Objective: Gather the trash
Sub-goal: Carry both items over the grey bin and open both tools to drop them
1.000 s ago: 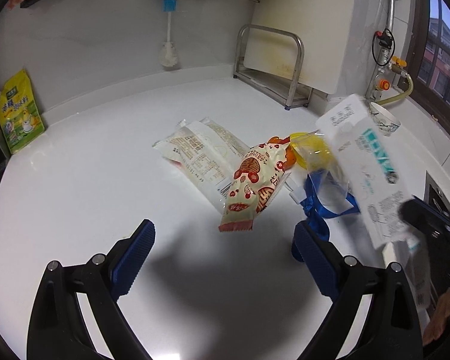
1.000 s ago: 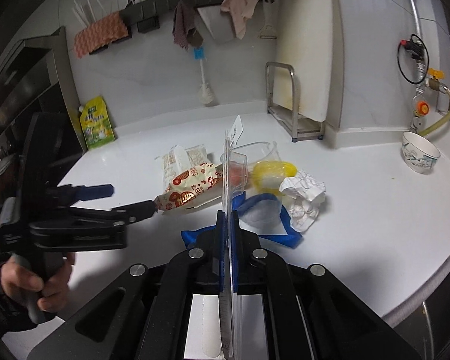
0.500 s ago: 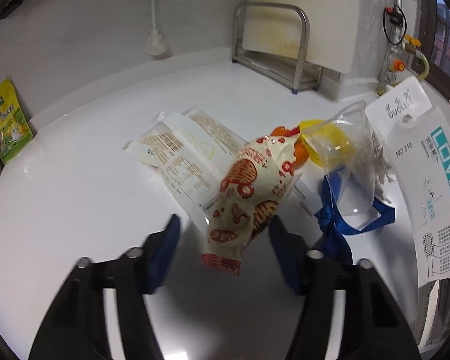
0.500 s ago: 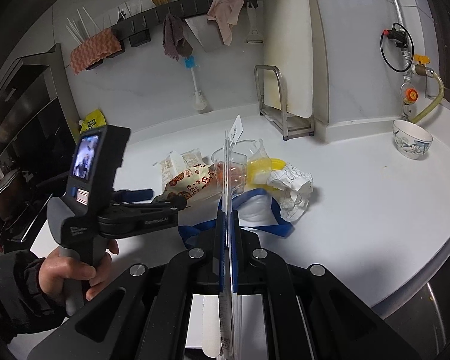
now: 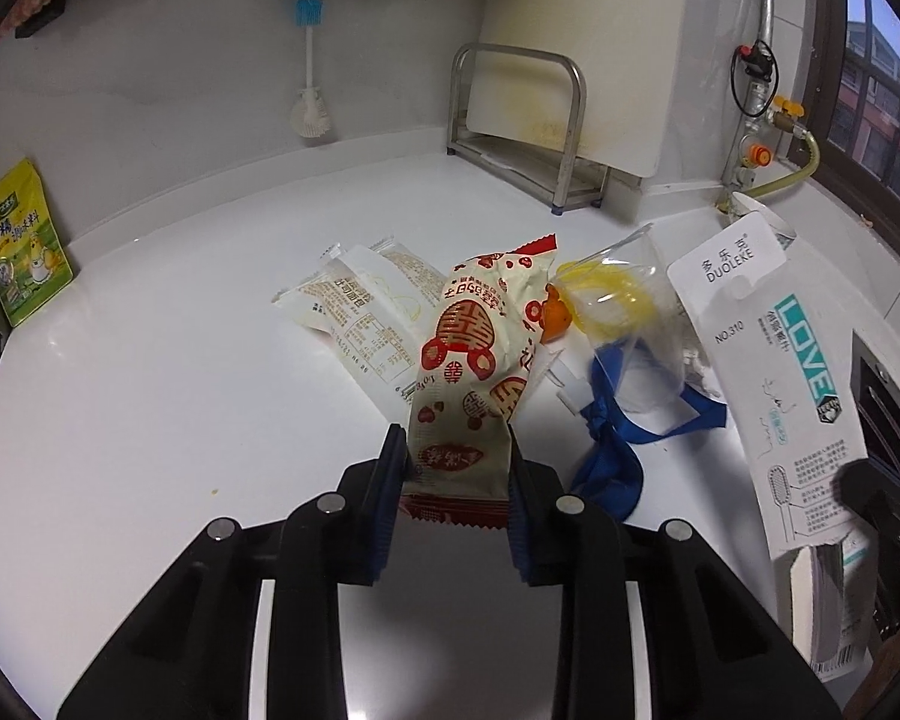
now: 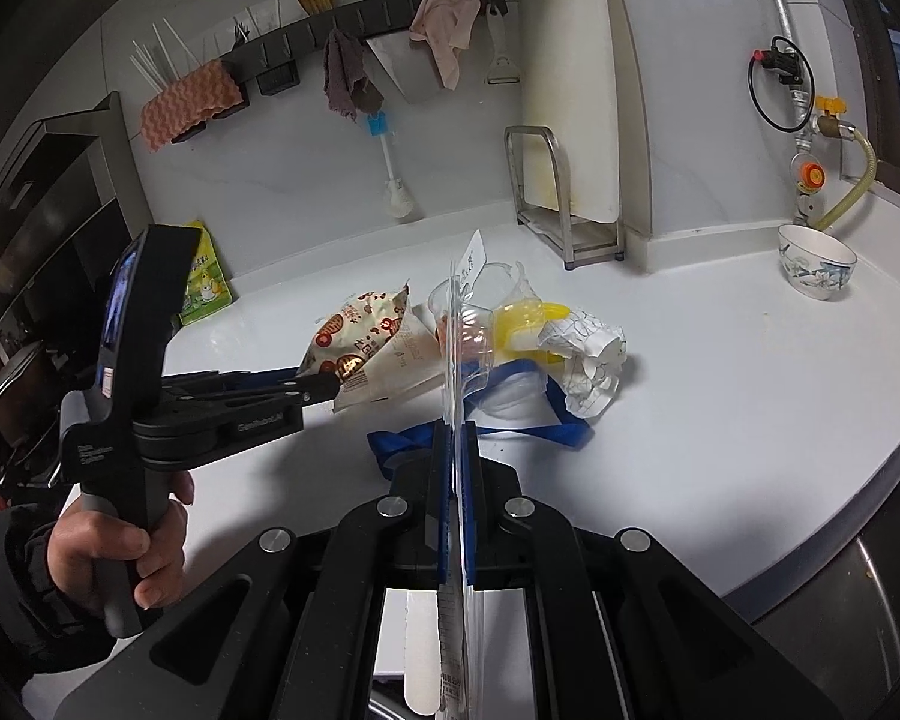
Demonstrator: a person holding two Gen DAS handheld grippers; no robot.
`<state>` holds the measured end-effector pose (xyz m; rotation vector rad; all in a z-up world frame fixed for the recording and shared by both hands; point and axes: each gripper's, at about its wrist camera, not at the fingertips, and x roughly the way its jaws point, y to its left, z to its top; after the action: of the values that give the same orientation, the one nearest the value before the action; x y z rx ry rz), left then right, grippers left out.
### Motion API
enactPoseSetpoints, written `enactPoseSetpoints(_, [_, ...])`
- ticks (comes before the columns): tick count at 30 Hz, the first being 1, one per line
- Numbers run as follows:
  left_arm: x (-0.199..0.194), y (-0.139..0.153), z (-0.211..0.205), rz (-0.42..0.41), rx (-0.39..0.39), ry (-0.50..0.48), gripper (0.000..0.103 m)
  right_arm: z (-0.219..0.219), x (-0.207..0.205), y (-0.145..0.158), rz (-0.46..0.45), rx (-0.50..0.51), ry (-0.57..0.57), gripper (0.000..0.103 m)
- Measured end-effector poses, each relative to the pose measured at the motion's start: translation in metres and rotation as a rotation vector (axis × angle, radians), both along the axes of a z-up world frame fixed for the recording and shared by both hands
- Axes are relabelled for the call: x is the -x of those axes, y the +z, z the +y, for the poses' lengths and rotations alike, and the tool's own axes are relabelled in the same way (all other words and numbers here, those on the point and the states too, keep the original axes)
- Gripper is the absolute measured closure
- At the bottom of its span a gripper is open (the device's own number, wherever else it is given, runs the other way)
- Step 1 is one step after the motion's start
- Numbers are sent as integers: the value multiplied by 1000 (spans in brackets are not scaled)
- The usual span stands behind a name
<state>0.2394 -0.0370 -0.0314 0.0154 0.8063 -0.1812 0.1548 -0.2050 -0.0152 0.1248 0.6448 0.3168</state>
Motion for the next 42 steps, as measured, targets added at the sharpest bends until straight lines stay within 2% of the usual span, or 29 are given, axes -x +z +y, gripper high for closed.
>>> enactPoseSetpoints(10, [77,17,15,-31,-8,-4,73,4,37,6,6,-20,-29,100])
enactPoseSetpoints(20, [169,30,24,-68,-6,-44,73,15,112,12,0,-49,-90,100])
enactPoseSetpoints(32, [252,0,26,-17,8,-106,73,40,214,-8,39,-80,-149,100])
enactPoseSetpoints(39, [279,-13,16,-26,-18,-145,73,48,247,-33,80,-82,-167,100])
enactPoseSetpoints(42, [285,-24,14,0,-13,-158,73,50,255,-41,99,-90,-171,100])
